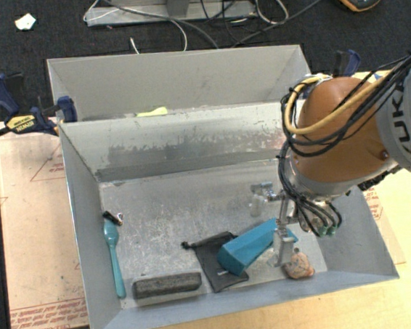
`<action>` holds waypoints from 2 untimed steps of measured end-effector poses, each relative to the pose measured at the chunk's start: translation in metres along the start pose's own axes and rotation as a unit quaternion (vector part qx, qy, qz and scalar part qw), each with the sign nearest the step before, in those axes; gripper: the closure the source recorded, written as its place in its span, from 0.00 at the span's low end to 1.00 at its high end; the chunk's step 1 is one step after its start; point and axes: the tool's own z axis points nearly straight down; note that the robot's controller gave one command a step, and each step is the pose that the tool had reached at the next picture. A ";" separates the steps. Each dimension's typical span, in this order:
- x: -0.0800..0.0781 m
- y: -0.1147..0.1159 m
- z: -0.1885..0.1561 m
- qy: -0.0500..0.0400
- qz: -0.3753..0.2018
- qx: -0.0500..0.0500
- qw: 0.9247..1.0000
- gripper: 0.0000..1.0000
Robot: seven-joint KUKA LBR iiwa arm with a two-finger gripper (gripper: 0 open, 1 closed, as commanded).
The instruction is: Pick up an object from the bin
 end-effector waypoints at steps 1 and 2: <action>-0.002 0.000 -0.004 -0.004 0.000 0.000 1.000 0.00; -0.007 0.011 0.068 -0.006 -0.007 0.000 1.000 0.00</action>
Offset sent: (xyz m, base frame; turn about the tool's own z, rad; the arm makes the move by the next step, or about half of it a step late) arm 0.0070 0.0186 -0.1244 -0.0220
